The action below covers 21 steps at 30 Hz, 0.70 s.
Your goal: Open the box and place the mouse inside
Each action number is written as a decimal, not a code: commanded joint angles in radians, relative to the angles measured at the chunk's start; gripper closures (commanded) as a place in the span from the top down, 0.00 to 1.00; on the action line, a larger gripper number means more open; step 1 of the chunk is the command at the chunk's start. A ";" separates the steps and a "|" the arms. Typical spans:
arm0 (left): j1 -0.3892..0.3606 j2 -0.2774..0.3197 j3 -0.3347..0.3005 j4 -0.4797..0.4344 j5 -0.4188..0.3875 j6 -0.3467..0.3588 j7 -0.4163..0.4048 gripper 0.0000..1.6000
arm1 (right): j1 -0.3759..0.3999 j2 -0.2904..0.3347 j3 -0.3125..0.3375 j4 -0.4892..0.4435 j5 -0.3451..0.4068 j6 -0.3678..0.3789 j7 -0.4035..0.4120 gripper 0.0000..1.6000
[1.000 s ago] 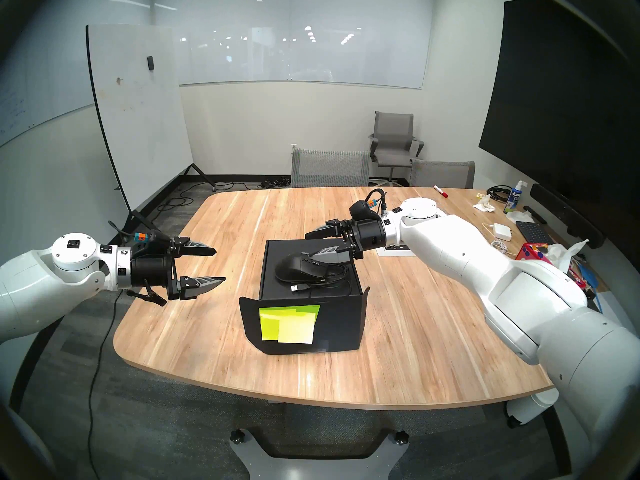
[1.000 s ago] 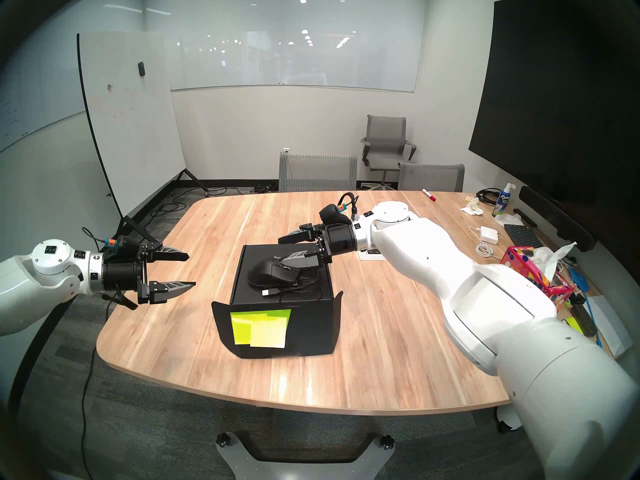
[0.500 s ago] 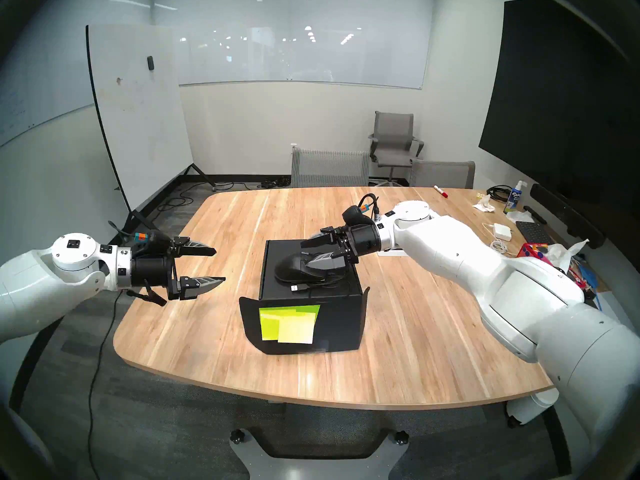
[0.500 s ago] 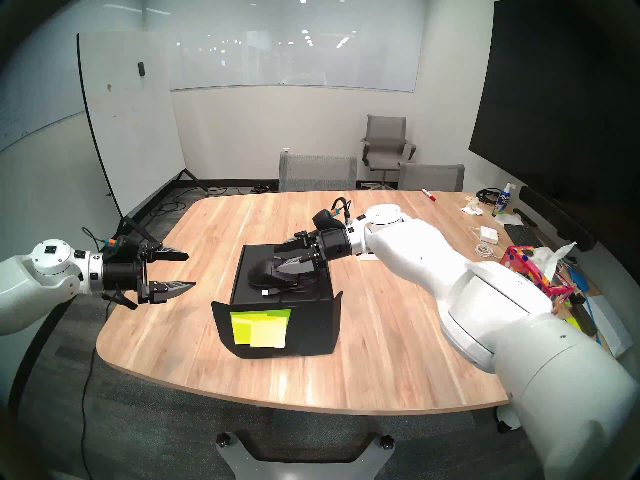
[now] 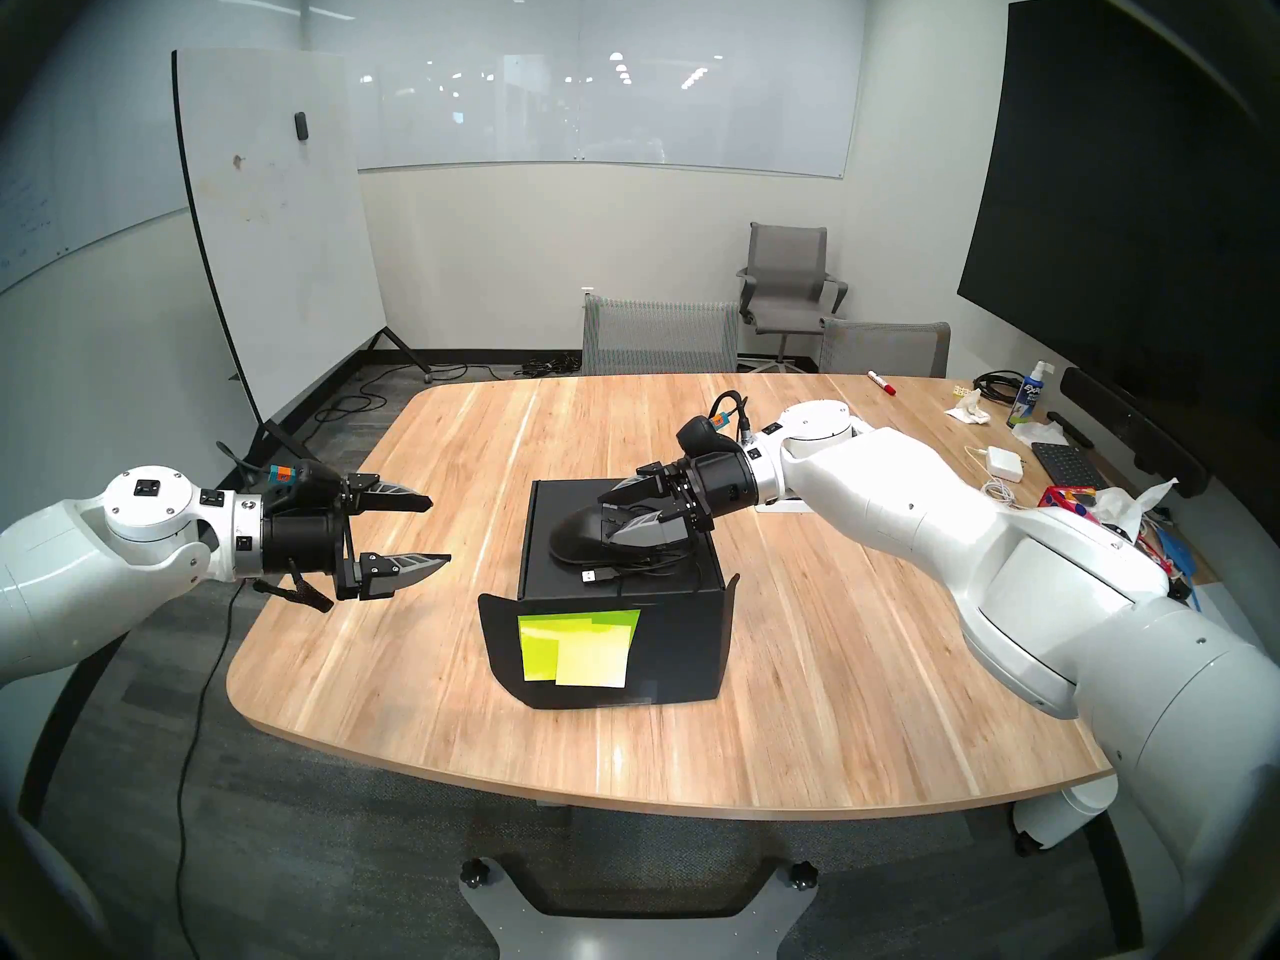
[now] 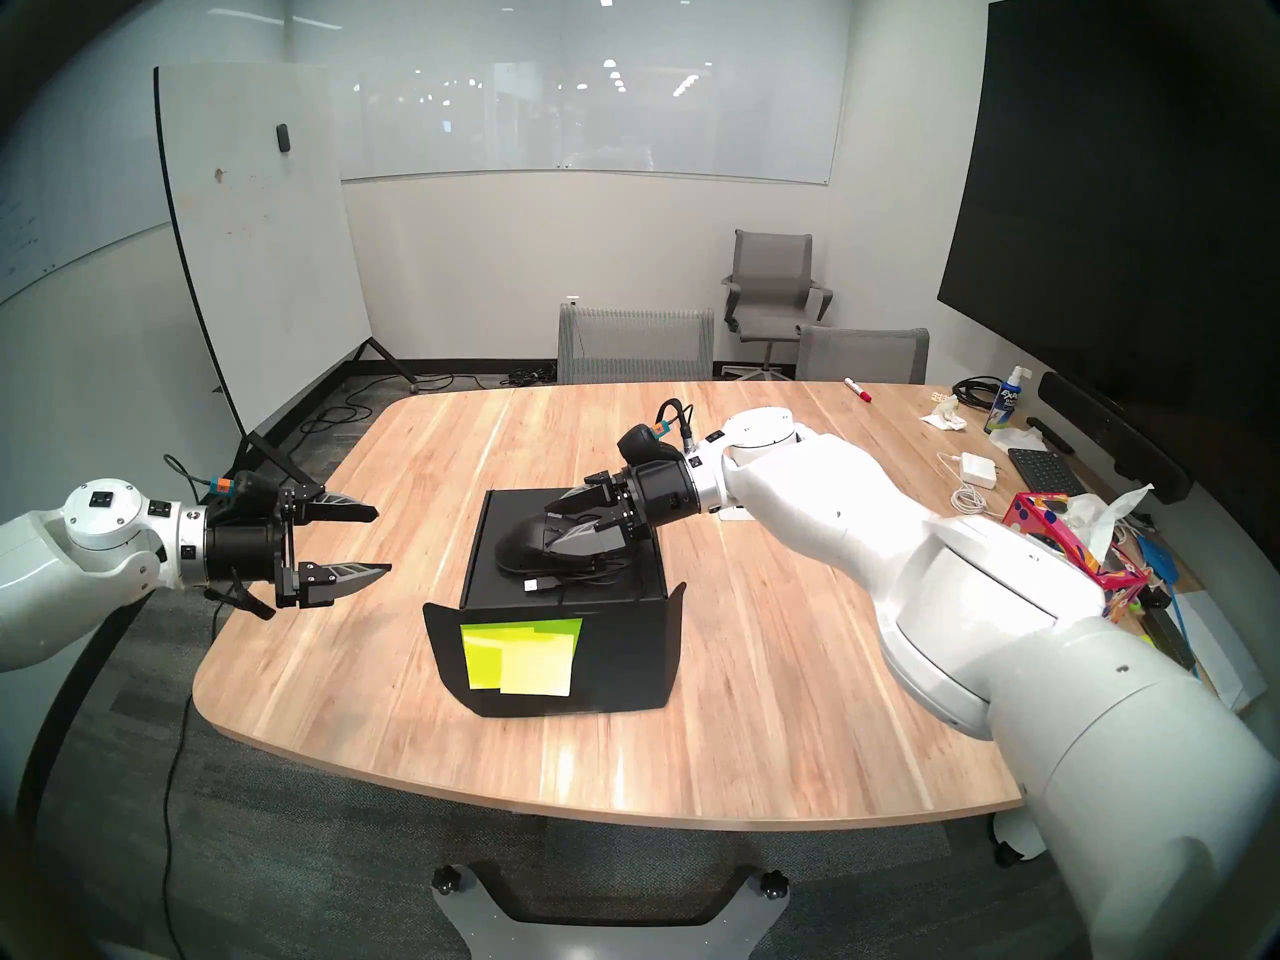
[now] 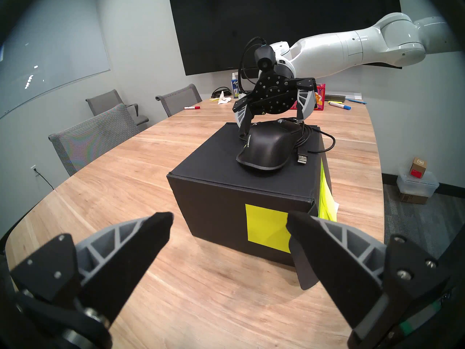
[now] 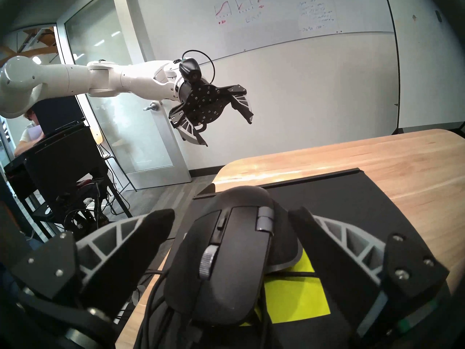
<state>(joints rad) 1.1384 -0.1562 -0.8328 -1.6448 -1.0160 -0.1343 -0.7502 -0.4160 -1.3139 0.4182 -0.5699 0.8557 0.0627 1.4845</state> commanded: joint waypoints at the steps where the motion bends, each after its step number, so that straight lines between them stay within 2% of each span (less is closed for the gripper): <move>1: -0.012 0.002 -0.012 0.000 -0.005 -0.007 -0.002 1.00 | 0.045 0.004 -0.019 -0.014 0.018 0.013 -0.001 1.00; 17: -0.014 0.002 -0.010 0.000 -0.006 -0.007 -0.002 1.00 | 0.076 0.003 -0.104 -0.022 0.004 0.064 -0.001 1.00; 21: -0.014 0.003 -0.010 0.000 -0.006 -0.007 -0.002 1.00 | 0.082 0.001 -0.113 -0.014 0.006 0.055 -0.001 1.00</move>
<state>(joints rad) 1.1364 -0.1557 -0.8299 -1.6448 -1.0165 -0.1348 -0.7500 -0.3772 -1.3121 0.3147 -0.5875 0.8572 0.1198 1.4841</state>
